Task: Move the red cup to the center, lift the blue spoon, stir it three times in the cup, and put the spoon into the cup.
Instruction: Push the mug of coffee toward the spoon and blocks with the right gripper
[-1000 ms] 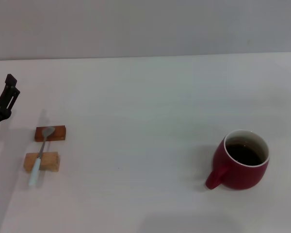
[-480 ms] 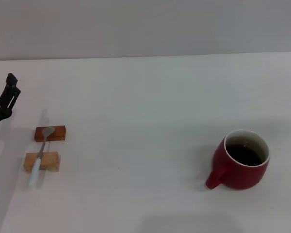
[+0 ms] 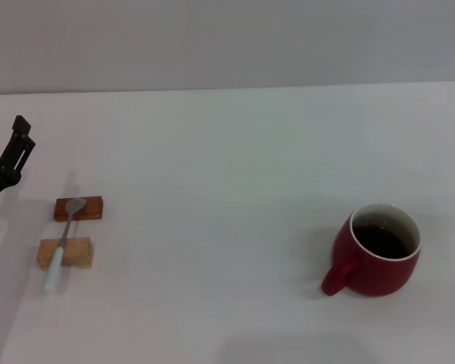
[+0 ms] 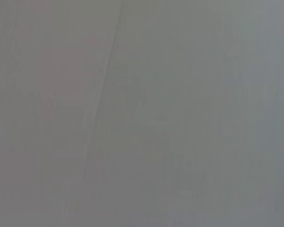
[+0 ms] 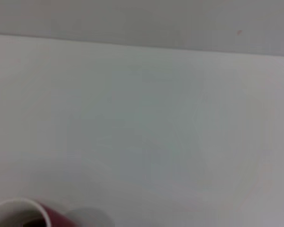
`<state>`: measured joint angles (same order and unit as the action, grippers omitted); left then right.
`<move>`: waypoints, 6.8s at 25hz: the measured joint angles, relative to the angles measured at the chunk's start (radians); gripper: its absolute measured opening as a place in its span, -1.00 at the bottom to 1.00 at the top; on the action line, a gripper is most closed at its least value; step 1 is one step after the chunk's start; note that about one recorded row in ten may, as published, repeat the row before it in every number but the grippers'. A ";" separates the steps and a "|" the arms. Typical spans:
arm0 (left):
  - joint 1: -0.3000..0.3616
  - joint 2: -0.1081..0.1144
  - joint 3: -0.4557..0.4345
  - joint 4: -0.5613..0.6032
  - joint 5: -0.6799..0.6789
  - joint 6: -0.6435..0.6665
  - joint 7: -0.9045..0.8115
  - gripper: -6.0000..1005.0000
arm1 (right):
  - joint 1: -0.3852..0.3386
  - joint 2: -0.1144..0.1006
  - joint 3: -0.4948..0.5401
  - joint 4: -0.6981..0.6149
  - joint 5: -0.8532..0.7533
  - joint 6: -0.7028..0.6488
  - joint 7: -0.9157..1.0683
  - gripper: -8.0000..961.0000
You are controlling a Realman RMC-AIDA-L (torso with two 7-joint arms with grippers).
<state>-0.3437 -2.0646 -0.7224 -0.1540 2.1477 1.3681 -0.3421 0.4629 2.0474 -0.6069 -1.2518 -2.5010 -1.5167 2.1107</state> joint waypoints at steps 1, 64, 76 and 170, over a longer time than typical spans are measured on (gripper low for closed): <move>0.000 0.000 0.000 0.001 0.000 0.000 0.000 0.71 | -0.002 0.005 -0.007 -0.002 0.001 0.000 0.000 -0.99; -0.006 0.001 -0.009 0.001 -0.003 -0.026 0.000 0.71 | 0.039 0.019 -0.319 0.100 -0.007 -0.019 -0.002 -0.98; -0.007 0.001 -0.009 -0.001 -0.002 -0.026 0.000 0.71 | 0.051 0.019 -0.332 0.126 -0.007 -0.013 -0.002 -0.98; -0.011 0.001 -0.009 0.006 -0.003 -0.040 0.001 0.71 | 0.230 0.027 -0.549 0.412 0.133 0.049 -0.087 -0.98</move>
<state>-0.3544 -2.0632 -0.7317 -0.1477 2.1446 1.3278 -0.3411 0.6933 2.0744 -1.1557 -0.8402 -2.3679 -1.4682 2.0236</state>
